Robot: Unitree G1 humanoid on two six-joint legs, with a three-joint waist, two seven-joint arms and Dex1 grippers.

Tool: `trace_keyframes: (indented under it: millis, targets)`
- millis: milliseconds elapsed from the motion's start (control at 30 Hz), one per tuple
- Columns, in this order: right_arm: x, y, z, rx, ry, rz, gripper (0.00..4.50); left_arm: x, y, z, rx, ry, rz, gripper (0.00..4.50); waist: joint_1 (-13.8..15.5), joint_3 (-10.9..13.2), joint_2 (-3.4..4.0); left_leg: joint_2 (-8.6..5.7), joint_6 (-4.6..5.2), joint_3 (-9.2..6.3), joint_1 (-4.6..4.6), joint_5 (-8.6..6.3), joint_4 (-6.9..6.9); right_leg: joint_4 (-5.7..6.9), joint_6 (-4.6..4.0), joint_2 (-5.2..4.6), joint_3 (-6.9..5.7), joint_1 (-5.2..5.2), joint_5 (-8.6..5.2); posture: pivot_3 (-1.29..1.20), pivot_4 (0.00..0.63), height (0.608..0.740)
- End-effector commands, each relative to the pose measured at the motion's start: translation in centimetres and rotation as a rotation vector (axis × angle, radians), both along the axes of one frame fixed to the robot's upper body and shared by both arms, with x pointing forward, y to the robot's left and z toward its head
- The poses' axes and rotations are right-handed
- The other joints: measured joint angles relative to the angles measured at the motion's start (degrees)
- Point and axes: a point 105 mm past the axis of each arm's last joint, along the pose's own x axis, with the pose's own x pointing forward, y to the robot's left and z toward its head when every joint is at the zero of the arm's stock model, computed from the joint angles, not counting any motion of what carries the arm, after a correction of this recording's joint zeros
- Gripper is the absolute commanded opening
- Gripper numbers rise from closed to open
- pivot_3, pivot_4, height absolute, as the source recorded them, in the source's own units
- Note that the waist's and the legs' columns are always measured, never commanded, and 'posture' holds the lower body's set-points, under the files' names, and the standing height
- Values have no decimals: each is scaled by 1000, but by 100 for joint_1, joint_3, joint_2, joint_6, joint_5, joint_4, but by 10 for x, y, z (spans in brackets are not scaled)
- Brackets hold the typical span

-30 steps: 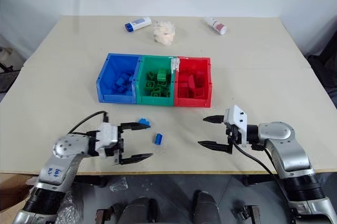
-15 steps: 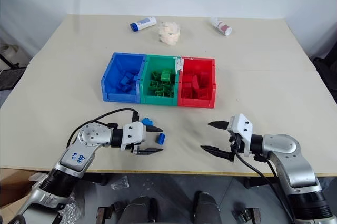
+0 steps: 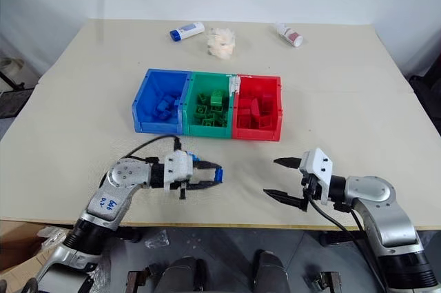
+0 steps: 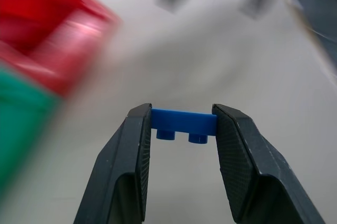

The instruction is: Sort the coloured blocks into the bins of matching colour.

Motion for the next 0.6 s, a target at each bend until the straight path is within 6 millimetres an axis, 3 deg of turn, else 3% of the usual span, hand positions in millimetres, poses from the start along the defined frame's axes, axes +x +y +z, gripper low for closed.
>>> trace_keyframes:
  millis: [33, 133, 267, 367, 600]
  targets:
    - [5, -6, 14, 14, -35, -2, 4500, 21, 30, 38, -58, -106, 168, 1442, -1, 0, 0, 0, 0, -1, 1, 0, 2, 2, 0, 0, 0, 2, 0, 0, 150, 740]
    - [9, -5, 16, 18, -43, 4, 4500, 44, 65, 52, -52, -113, 341, 1442, -6, 0, 0, 0, 0, -1, 1, 0, 4, 3, 0, 0, -1, 3, 0, 0, 150, 740]
    - [10, -2, 17, 22, -47, 13, 4500, 69, 94, 61, -62, -143, 502, 1442, -5, 0, 0, -1, 1, 1, -1, -1, 1, -1, 3, 0, -2, 2, 1, 0, 150, 740]
    - [11, 0, 19, 25, -51, 16, 4500, 84, 109, 63, -82, -142, 588, 2378, 14, 0, -1, -2, 2, 1, -4, -2, 6, -4, 7, 0, -2, 3, 4, 0, 150, 740]
    - [11, -1, 22, 27, -57, 14, 4500, 77, 102, 63, -67, -125, 493, 4490, -8, 0, -1, -3, 4, 5, -7, -4, 6, -6, 9, 0, -1, 2, 5, 0, 150, 740]
